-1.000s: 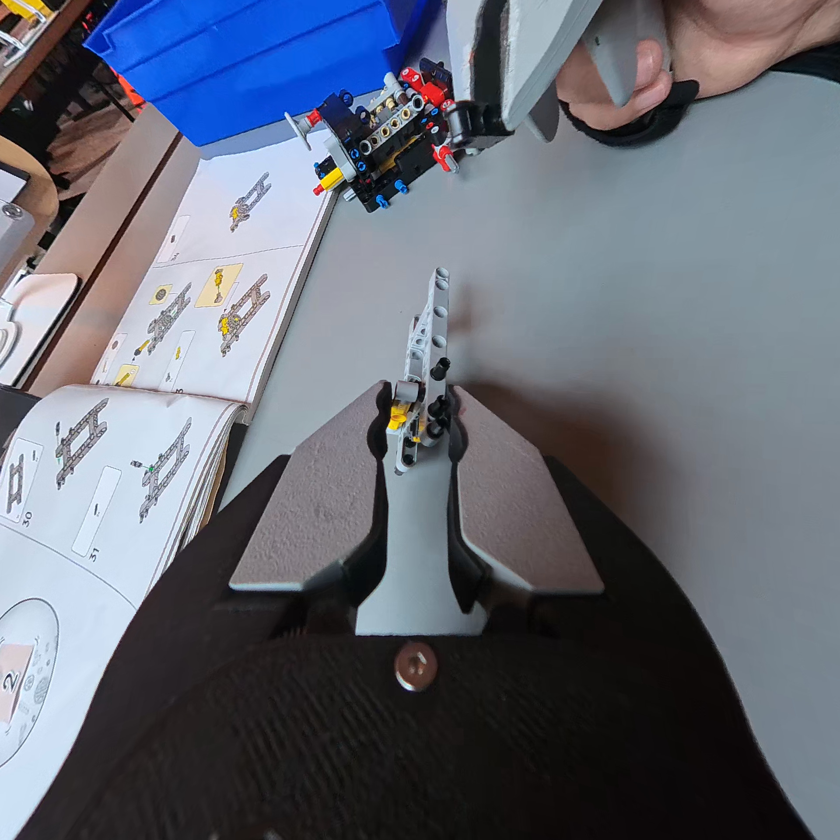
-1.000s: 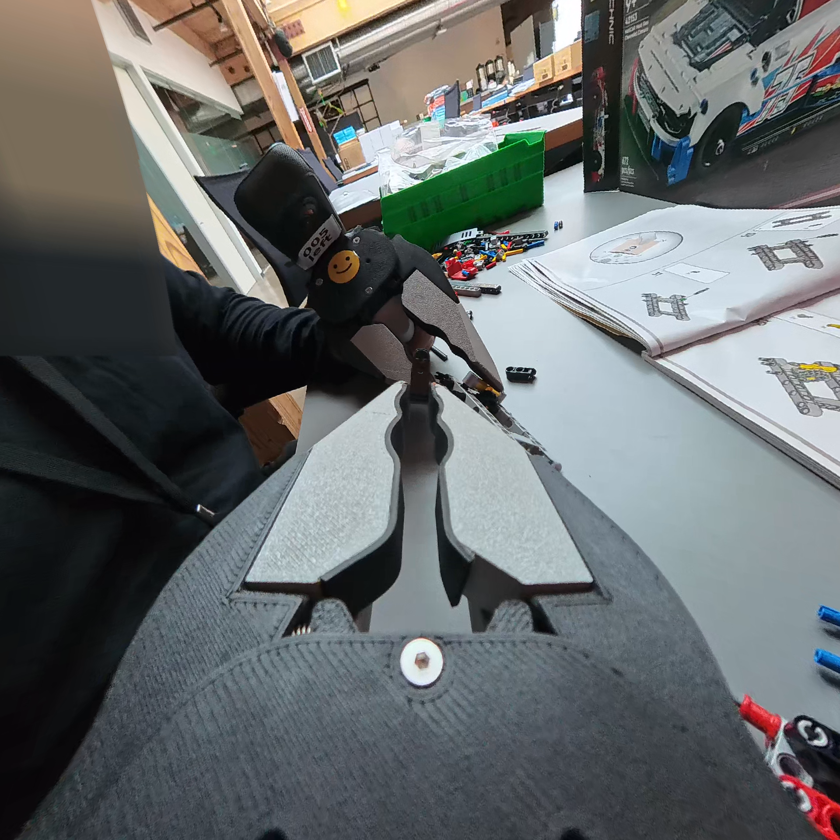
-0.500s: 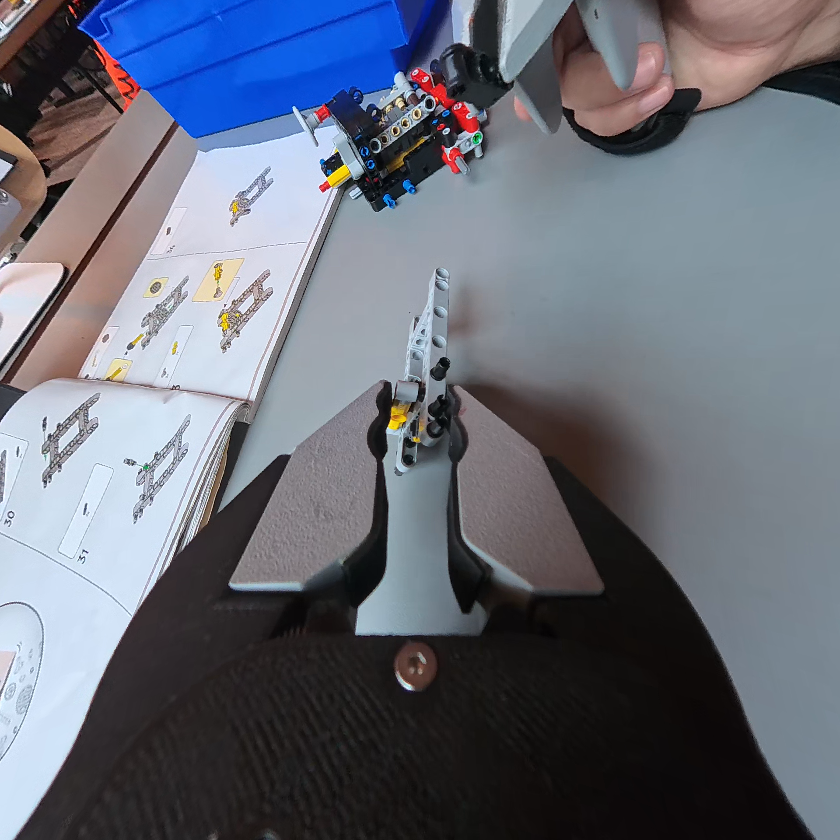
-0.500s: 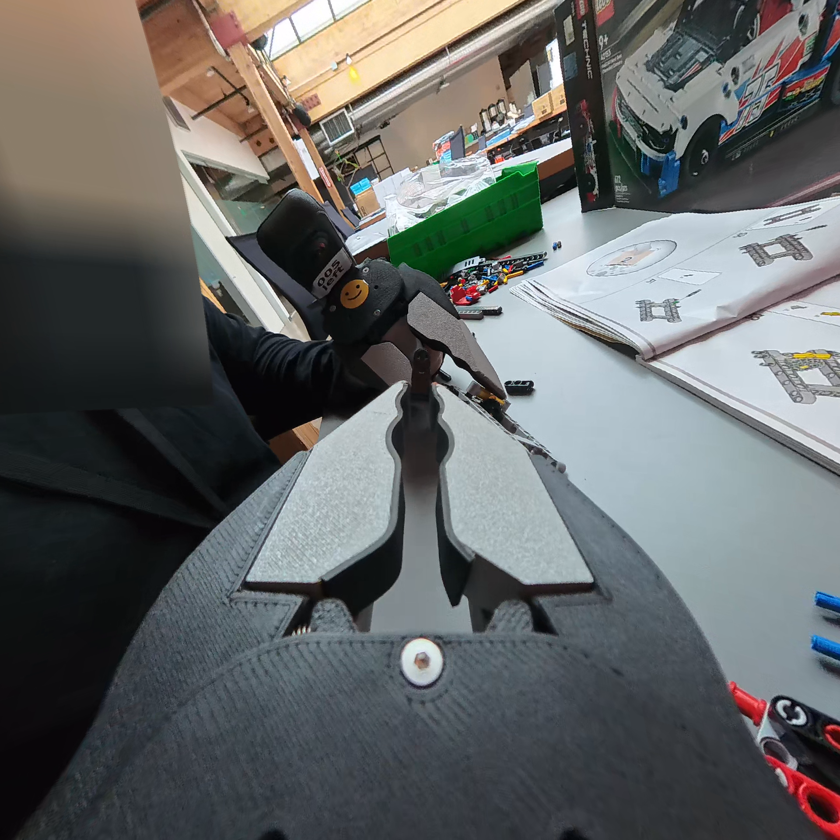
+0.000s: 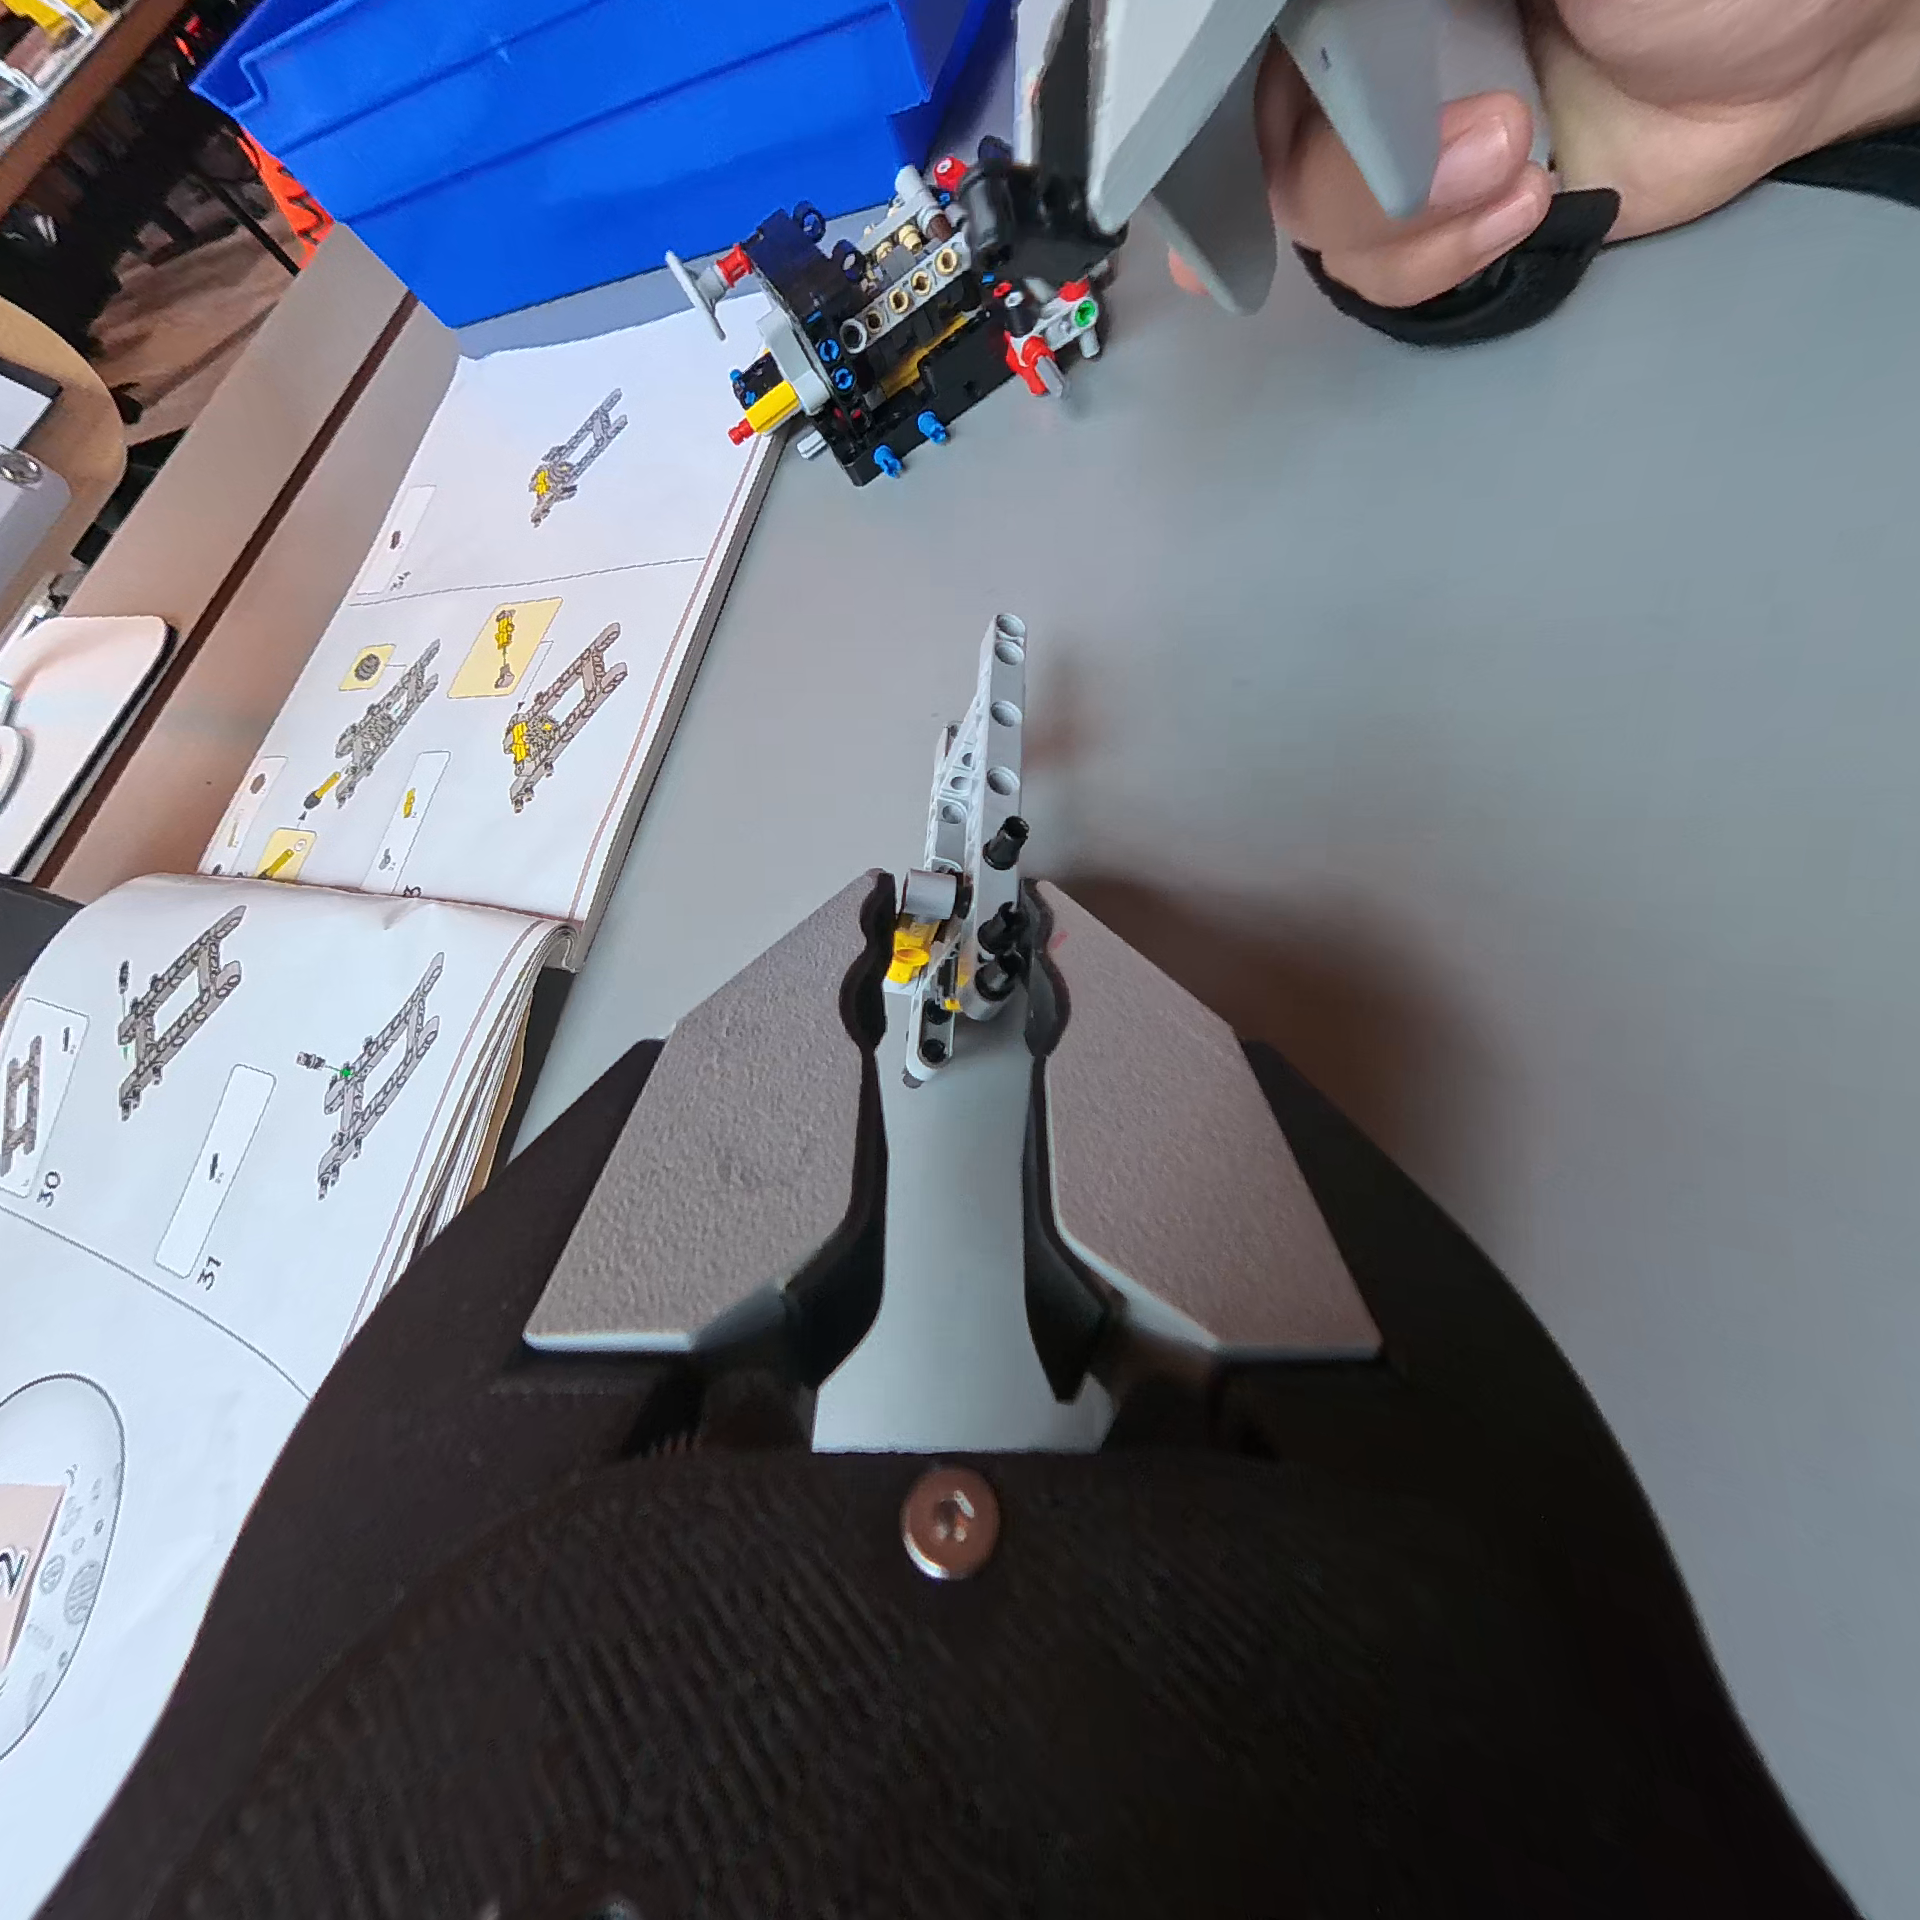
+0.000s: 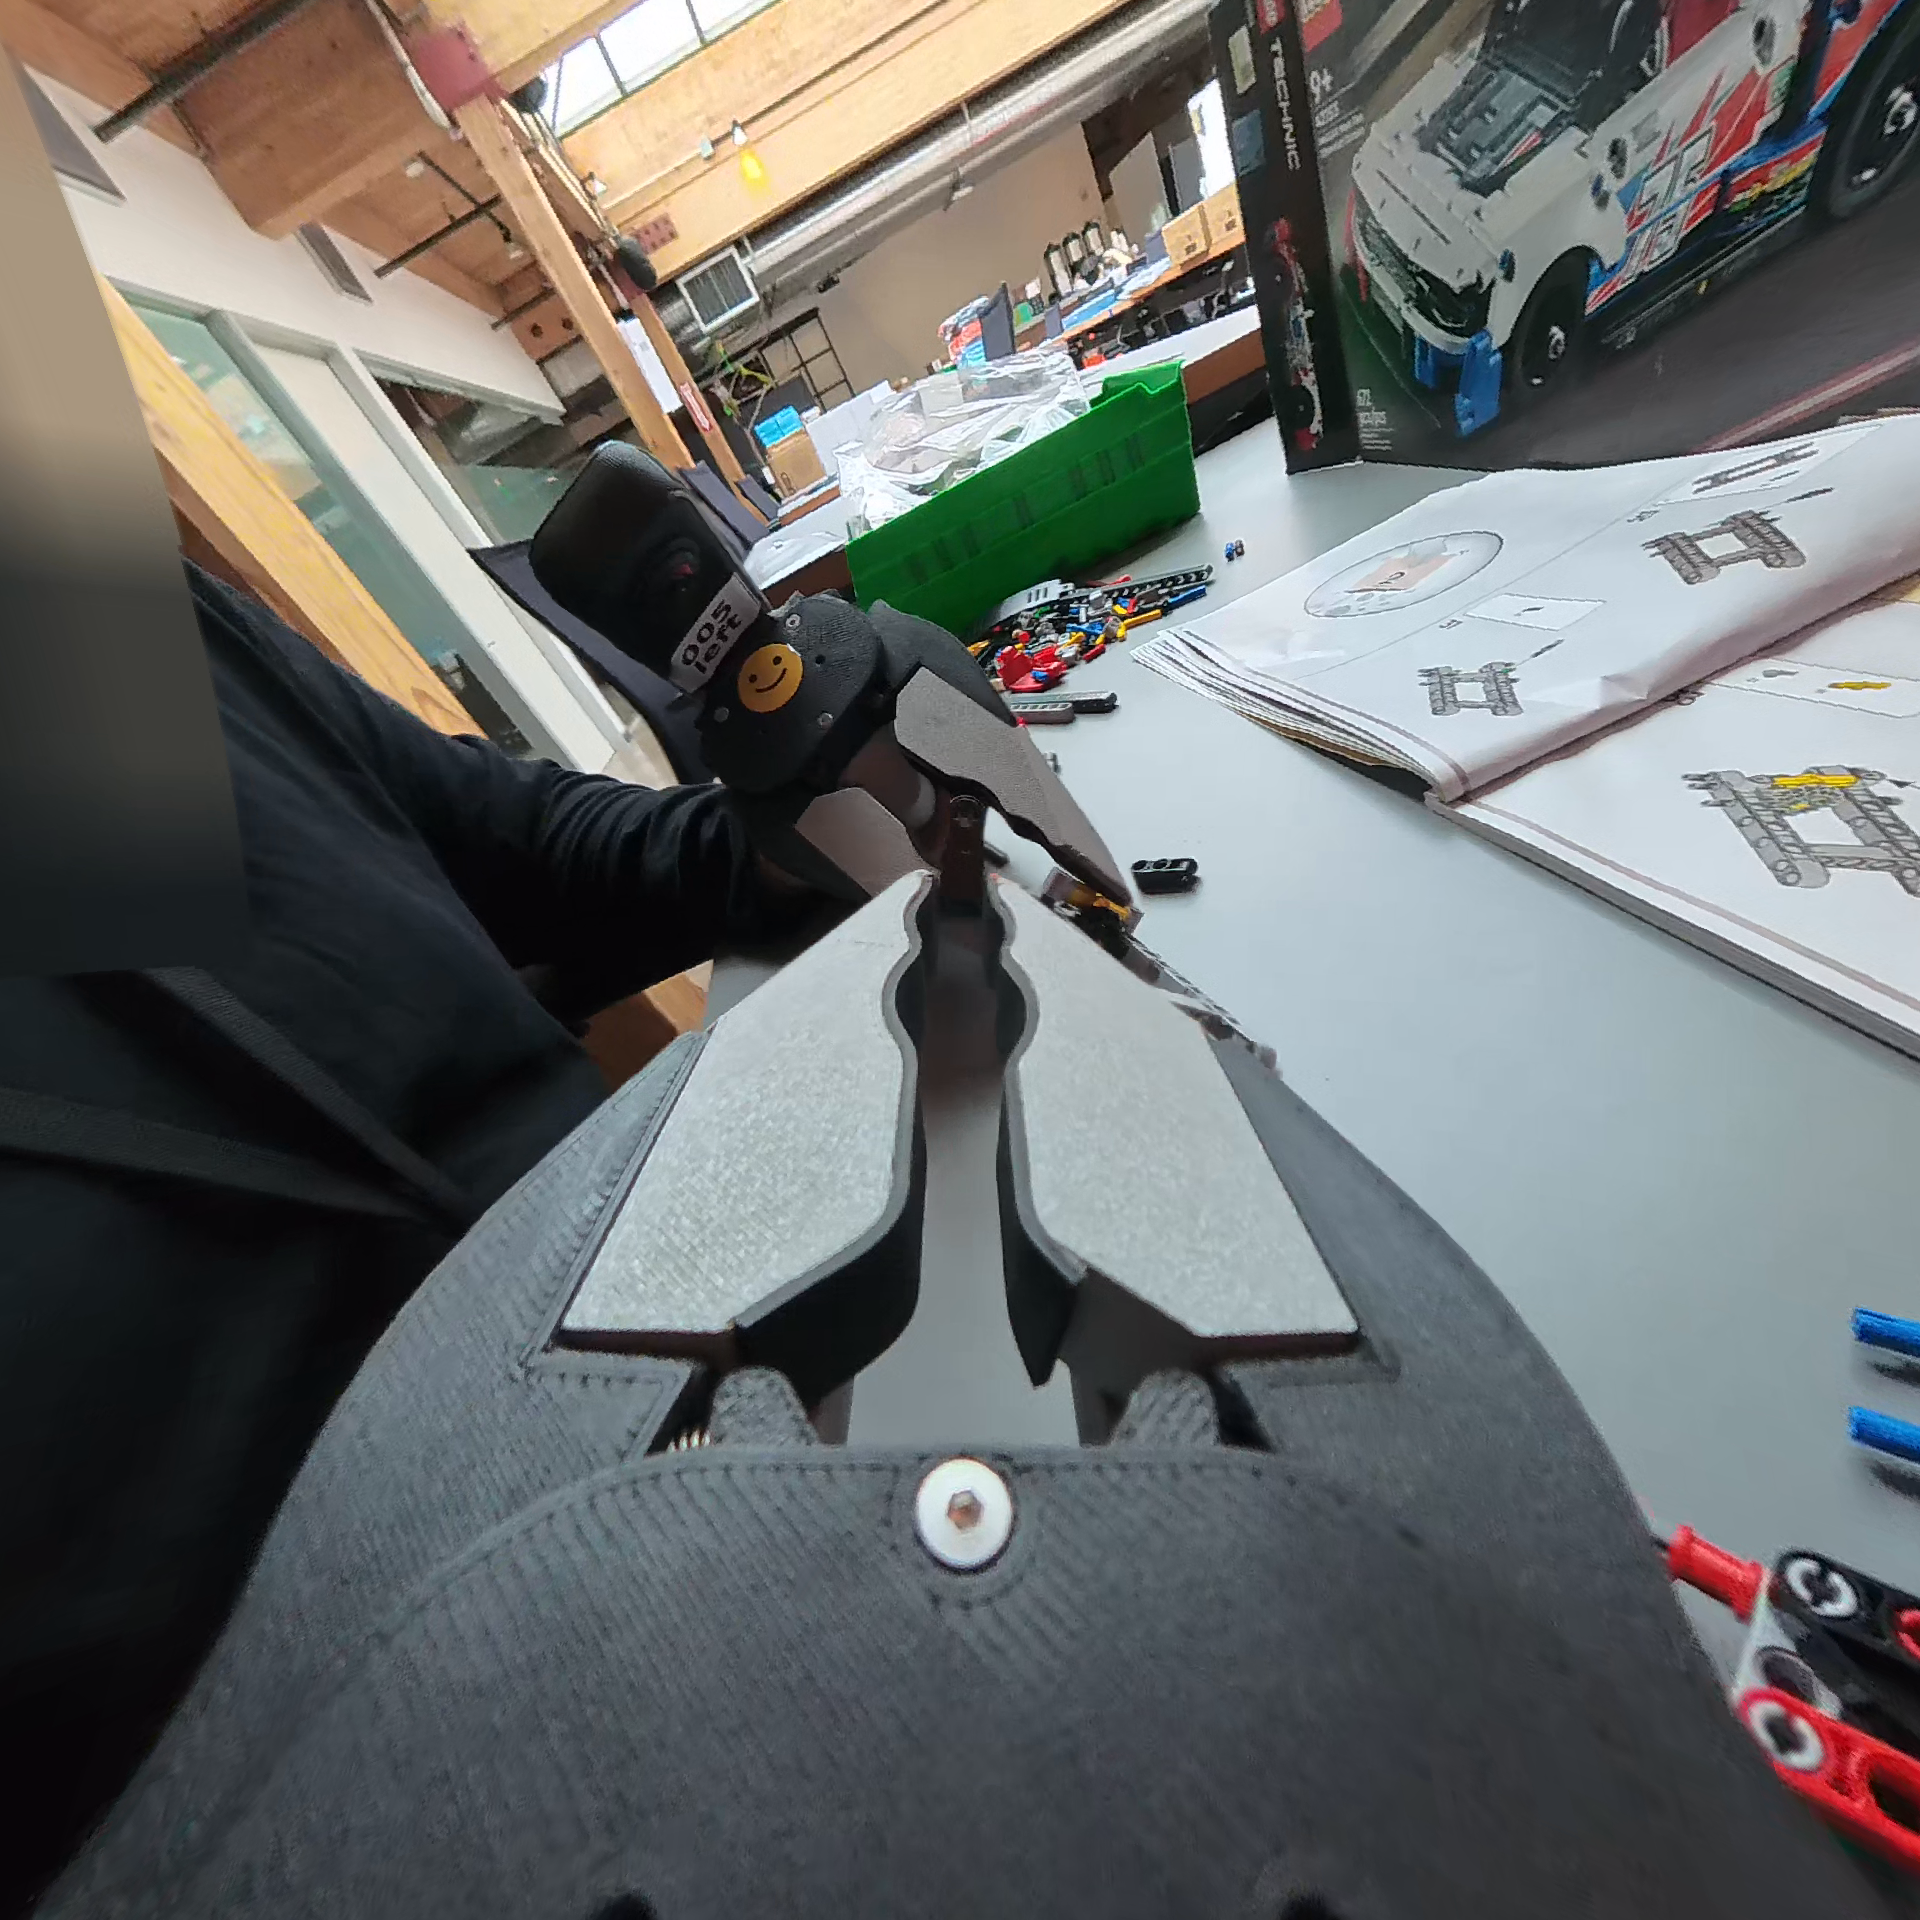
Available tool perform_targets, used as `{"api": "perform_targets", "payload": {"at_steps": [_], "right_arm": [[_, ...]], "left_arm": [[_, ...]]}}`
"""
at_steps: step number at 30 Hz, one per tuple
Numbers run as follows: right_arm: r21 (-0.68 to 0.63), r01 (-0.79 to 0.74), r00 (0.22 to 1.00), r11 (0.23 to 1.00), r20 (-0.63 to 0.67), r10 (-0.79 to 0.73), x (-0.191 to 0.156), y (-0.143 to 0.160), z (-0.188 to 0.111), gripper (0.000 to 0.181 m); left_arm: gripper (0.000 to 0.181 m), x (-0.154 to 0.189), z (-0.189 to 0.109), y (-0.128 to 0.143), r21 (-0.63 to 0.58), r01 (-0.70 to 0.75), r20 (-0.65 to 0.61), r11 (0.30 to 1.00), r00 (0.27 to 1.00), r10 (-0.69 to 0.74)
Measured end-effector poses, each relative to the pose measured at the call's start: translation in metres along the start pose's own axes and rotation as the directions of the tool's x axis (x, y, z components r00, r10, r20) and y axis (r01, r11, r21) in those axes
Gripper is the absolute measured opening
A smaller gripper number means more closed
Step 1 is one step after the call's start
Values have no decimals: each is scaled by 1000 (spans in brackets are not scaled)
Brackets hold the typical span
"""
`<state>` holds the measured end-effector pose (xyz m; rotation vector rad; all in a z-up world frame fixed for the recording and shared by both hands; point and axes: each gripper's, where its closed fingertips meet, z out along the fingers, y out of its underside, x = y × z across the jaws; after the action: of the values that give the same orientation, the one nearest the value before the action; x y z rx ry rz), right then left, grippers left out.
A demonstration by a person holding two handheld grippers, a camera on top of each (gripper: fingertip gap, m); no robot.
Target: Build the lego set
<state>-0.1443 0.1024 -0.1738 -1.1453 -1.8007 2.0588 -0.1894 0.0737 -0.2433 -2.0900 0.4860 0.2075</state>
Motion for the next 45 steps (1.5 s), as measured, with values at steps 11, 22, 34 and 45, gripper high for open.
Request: {"api": "perform_targets", "payload": {"at_steps": [11,22,34,45], "right_arm": [[55,-374,927,926,60,371,-6,10,13,4],[-450,-414,898,791,-346,273,17,89,4,4],[-748,32,880,663,-293,-374,5,99,-4,13],[-751,72,843,657,-305,-442,10,96,-11,5]], "left_arm": [[21,1,-1,-3,12,-7,15,1000,1000,7],[21,5,0,-1,-8,-33,18,999,999,33],[21,5,-3,1,-9,-25,16,1000,1000,25],[21,5,-3,1,-8,-23,13,1000,1000,23]]}}
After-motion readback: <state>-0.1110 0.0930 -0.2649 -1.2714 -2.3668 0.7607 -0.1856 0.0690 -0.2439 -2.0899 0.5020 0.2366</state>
